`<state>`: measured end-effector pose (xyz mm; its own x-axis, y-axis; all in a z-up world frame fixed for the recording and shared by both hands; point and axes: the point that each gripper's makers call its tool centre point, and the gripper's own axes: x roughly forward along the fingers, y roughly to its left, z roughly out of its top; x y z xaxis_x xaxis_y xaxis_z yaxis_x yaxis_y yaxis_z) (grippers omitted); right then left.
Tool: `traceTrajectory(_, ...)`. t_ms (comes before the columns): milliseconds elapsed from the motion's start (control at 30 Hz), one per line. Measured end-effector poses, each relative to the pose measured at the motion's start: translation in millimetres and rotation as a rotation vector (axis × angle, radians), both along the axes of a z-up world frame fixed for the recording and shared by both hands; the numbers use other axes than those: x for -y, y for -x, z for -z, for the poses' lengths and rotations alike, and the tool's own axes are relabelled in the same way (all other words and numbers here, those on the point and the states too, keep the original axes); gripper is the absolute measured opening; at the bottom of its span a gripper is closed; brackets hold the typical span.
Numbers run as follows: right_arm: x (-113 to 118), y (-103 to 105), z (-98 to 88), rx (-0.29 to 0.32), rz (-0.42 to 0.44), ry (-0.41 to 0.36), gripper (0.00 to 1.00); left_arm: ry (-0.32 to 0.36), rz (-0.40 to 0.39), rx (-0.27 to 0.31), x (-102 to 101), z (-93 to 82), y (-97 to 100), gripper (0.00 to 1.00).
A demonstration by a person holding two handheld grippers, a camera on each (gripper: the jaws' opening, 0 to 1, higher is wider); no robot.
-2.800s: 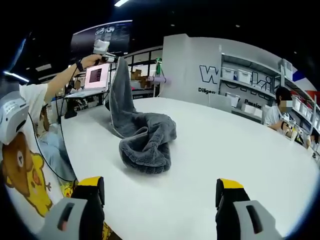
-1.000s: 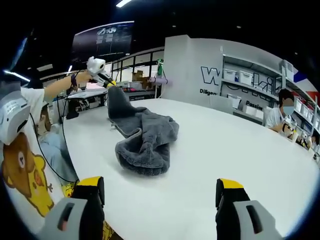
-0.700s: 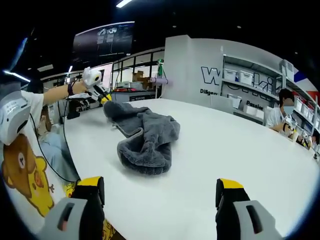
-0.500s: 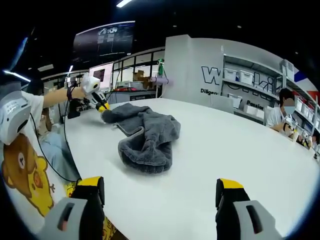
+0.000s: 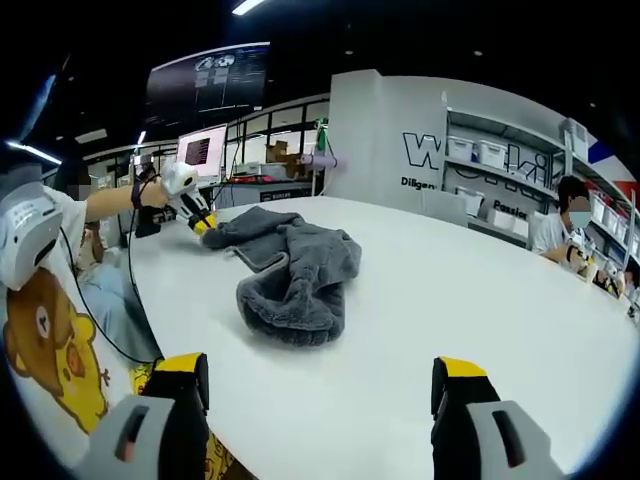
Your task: Fold the towel on the table until its edges align and the towel forms a compact rectangular stack.
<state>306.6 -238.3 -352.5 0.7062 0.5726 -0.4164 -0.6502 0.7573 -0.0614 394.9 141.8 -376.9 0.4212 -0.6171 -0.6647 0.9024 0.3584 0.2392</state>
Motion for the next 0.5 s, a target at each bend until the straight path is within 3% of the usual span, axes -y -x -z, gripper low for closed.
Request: traceTrajectory(500,0.0,0.0,1.0,-0.002,0.0,0.0,0.96,0.025,-0.018,0.0,-1.3,-6.8,0.9,0.06)
